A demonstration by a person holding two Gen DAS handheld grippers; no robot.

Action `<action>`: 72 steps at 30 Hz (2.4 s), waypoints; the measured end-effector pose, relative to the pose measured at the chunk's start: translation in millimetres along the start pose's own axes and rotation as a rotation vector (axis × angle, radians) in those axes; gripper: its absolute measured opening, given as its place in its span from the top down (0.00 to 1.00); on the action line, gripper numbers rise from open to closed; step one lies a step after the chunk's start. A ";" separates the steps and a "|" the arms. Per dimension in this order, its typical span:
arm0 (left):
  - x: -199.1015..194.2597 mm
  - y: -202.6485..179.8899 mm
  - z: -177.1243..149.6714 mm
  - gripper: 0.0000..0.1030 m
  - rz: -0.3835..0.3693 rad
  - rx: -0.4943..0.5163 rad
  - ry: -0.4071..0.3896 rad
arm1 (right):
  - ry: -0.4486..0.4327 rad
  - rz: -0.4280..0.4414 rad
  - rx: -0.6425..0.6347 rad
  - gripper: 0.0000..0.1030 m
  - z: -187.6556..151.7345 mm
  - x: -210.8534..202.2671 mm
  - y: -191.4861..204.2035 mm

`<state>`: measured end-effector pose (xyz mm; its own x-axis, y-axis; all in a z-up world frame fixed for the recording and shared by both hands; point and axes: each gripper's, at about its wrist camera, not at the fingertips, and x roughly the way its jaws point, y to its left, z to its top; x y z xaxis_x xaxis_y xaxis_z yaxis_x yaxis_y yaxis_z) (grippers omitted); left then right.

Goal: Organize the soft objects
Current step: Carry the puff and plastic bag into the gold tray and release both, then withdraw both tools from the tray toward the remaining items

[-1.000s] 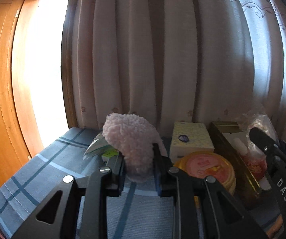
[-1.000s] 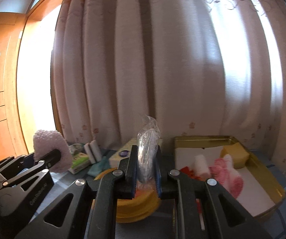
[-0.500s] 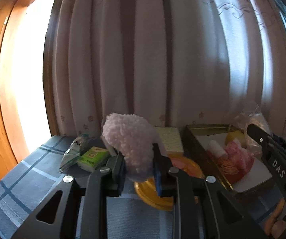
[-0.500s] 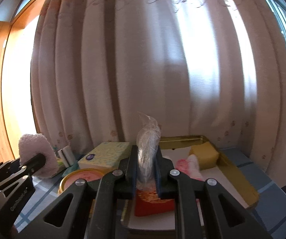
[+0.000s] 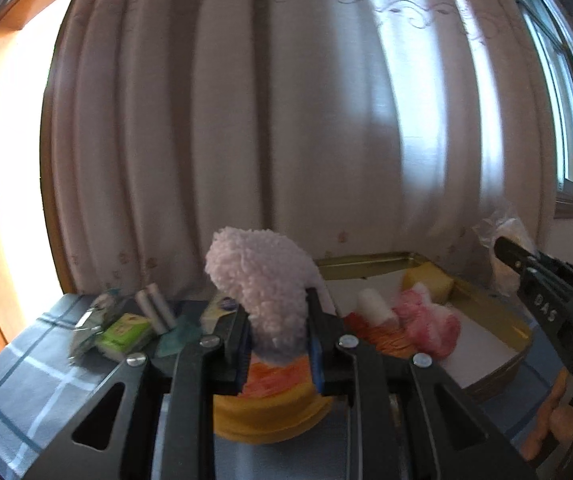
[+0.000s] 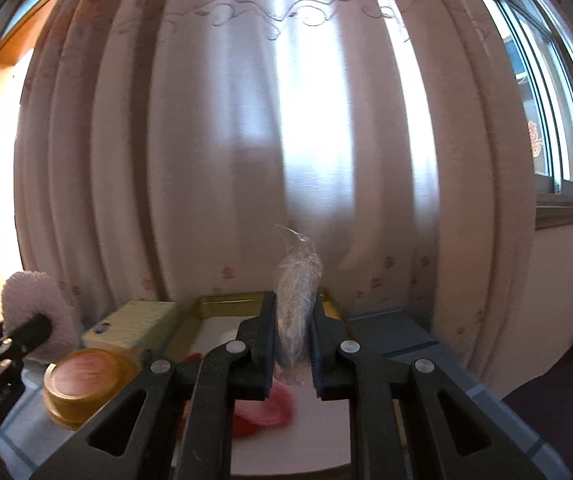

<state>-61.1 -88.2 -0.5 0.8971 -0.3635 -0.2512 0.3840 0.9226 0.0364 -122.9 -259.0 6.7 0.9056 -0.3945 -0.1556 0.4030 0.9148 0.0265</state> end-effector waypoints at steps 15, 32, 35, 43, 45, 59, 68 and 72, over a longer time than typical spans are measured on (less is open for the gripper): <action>49.3 -83.3 -0.8 0.79 -0.176 0.080 0.158 | 0.128 -0.012 -0.048 0.84 -0.2 43.7 -31.8; 50.1 -66.6 2.2 0.01 -0.051 -0.030 0.175 | 0.092 0.027 -0.003 0.18 1.8 41.4 -36.4; 41.2 -68.9 3.4 0.00 -0.047 -0.009 0.137 | 0.070 0.022 0.003 0.18 3.2 36.0 -33.6; 35.3 -53.8 5.5 0.00 -0.016 -0.039 0.085 | 0.004 -0.037 0.036 0.18 6.8 22.5 -39.8; 36.8 -46.3 5.0 0.00 -0.002 -0.060 0.094 | -0.023 -0.057 0.042 0.18 8.2 18.1 -41.1; 25.4 -17.7 0.1 0.00 0.130 -0.055 0.061 | -0.025 -0.105 0.048 0.18 8.8 15.9 -43.4; 19.0 0.7 -1.4 0.00 0.168 -0.064 0.051 | -0.022 -0.127 0.074 0.18 7.9 8.8 -41.1; 15.0 6.0 -2.2 0.00 0.167 -0.059 0.044 | -0.022 -0.141 0.096 0.18 6.3 4.3 -39.9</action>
<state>-45.8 -87.9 -6.1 0.9363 -0.1996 -0.2888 0.2158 0.9761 0.0250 -134.2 -297.7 11.2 0.8417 -0.5207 -0.1429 0.5357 0.8384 0.1002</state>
